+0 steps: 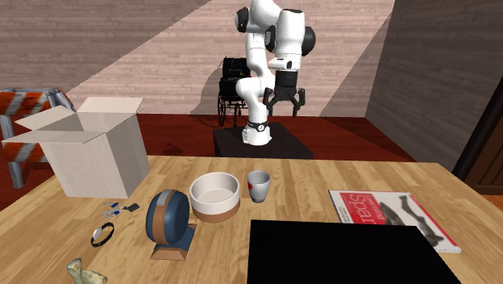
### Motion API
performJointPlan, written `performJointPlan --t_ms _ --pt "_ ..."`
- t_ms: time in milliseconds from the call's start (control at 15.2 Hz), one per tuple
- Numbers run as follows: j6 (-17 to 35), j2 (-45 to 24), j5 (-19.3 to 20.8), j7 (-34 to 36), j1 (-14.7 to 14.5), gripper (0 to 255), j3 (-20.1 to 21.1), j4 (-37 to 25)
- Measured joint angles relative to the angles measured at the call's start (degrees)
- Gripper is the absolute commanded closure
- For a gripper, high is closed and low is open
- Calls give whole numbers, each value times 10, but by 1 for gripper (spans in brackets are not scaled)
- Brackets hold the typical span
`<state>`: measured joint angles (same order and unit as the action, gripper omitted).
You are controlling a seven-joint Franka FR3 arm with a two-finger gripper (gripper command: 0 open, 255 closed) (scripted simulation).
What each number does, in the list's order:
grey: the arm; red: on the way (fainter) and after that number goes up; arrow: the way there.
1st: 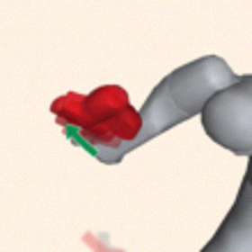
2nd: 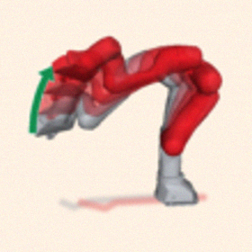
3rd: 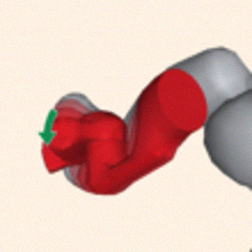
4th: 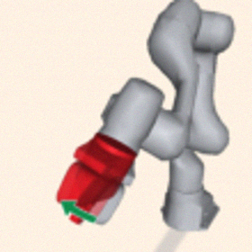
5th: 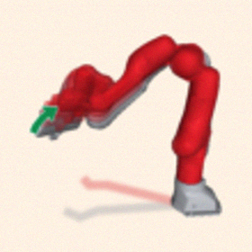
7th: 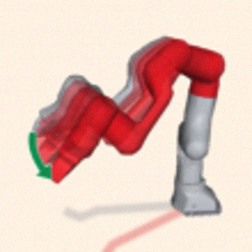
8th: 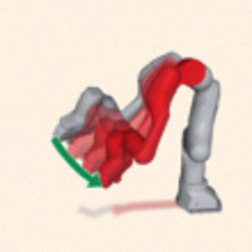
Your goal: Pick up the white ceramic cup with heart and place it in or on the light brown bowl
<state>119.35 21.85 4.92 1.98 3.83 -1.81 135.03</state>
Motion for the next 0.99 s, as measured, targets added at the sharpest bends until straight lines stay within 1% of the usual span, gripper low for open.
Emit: performJointPlan --t_ms 198,528,990 --pt "43 -56 7 -6 6 0 -7 -5" --pt "107 -157 15 -20 16 0 -22 -32" --pt "163 -303 17 -48 34 0 -39 -108"
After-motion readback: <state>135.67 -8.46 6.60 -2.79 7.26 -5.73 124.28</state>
